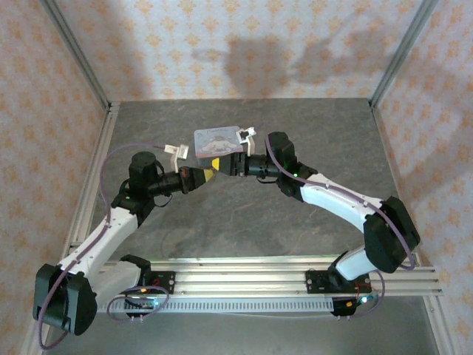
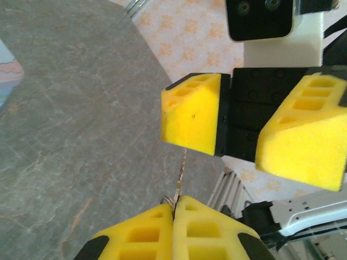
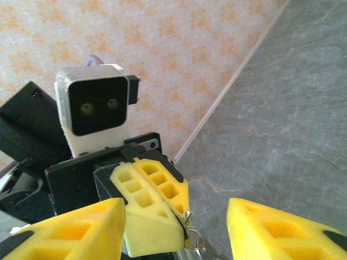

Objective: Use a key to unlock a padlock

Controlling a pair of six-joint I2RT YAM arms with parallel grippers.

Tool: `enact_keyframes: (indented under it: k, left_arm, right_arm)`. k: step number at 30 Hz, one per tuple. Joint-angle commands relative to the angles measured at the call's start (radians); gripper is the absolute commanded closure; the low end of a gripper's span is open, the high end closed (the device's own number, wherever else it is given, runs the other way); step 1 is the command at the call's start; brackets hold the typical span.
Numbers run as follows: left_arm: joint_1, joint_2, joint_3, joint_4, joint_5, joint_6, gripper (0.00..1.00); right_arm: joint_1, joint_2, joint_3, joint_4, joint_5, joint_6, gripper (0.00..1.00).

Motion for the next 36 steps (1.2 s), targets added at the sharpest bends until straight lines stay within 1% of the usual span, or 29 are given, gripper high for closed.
enact_keyframes:
  k: [1,3,5,7,8,10,12,14,18,22,26,29,32,36]
  left_arm:
    - [0.009,-0.025,0.031,-0.121,-0.075,0.101,1.0]
    - [0.012,-0.027,0.06,-0.211,-0.161,0.15,1.0]
    - [0.02,-0.019,0.089,-0.282,-0.283,0.168,1.0]
    - [0.041,0.008,0.116,-0.316,-0.369,0.164,1.0]
    - [0.051,0.028,0.13,-0.323,-0.4,0.158,1.0]
    - [0.073,0.083,0.166,-0.338,-0.467,0.146,1.0]
    - [0.092,0.144,0.204,-0.351,-0.537,0.137,1.0]
    - [0.112,0.211,0.243,-0.357,-0.598,0.12,1.0]
    - [0.162,0.366,0.309,-0.346,-0.676,0.106,1.0]
    - [0.188,0.552,0.411,-0.352,-0.686,0.127,1.0]
    - [0.187,0.704,0.512,-0.339,-0.654,0.135,1.0]
    - [0.183,0.789,0.579,-0.339,-0.62,0.142,1.0]
    - [0.156,0.84,0.621,-0.34,-0.595,0.151,1.0]
    - [0.099,0.851,0.621,-0.317,-0.585,0.17,1.0]
  right_arm:
    - [-0.013,-0.024,0.052,-0.085,0.092,-0.042,0.45]
    - [-0.033,-0.028,0.089,-0.222,0.213,-0.073,0.44]
    - [-0.061,-0.005,0.144,-0.369,0.38,-0.083,0.41]
    - [-0.1,0.049,0.212,-0.491,0.492,-0.067,0.4]
    - [-0.12,0.082,0.248,-0.535,0.523,-0.053,0.39]
    - [-0.163,0.175,0.333,-0.618,0.551,-0.025,0.39]
    - [-0.19,0.271,0.417,-0.668,0.548,-0.019,0.39]
    - [-0.203,0.367,0.506,-0.714,0.543,-0.026,0.39]
    - [-0.206,0.544,0.667,-0.774,0.527,-0.051,0.4]
    - [-0.209,0.678,0.798,-0.827,0.506,-0.069,0.4]
    - [-0.211,0.737,0.835,-0.813,0.474,-0.081,0.41]
    - [-0.211,0.748,0.824,-0.78,0.429,-0.09,0.42]
    - [-0.211,0.743,0.788,-0.752,0.398,-0.091,0.44]
    - [-0.211,0.689,0.659,-0.675,0.369,-0.069,0.45]
